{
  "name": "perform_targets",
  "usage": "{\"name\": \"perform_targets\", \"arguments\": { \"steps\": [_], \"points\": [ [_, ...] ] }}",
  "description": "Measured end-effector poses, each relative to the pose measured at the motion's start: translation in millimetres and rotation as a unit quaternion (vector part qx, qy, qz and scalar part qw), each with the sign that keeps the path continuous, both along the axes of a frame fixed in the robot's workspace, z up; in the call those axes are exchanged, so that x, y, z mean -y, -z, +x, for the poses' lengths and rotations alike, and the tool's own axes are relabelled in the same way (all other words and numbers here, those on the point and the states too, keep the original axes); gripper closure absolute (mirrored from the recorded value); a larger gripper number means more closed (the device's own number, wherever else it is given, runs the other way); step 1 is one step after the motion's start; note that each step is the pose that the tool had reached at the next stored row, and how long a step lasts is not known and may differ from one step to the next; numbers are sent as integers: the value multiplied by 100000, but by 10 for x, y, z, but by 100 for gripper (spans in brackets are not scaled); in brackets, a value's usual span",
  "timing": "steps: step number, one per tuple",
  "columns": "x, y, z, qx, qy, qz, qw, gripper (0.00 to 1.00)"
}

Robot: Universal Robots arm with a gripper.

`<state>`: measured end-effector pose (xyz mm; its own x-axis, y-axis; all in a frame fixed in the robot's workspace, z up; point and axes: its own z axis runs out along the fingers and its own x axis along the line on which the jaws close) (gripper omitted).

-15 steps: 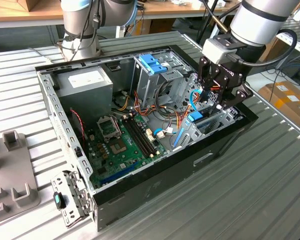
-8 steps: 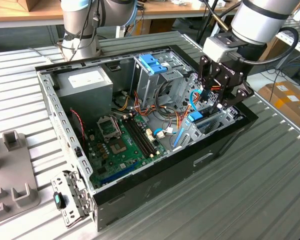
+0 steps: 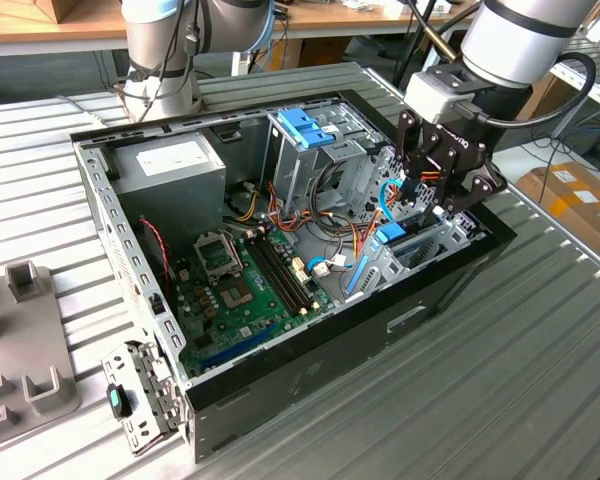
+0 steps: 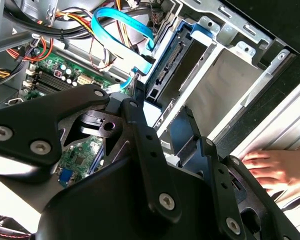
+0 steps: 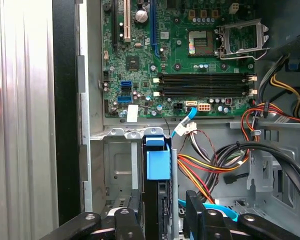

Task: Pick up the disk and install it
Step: 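Insert the first disk wire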

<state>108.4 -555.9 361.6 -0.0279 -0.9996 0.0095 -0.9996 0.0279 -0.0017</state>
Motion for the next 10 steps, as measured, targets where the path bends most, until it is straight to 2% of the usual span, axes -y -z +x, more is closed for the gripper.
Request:
{"name": "perform_targets", "arguments": {
  "steps": [4,10],
  "points": [
    [-8,-4,0,-2,-3,5,100000,52],
    [-50,-5,0,-1,-2,107,100000,52]
  ]
}}
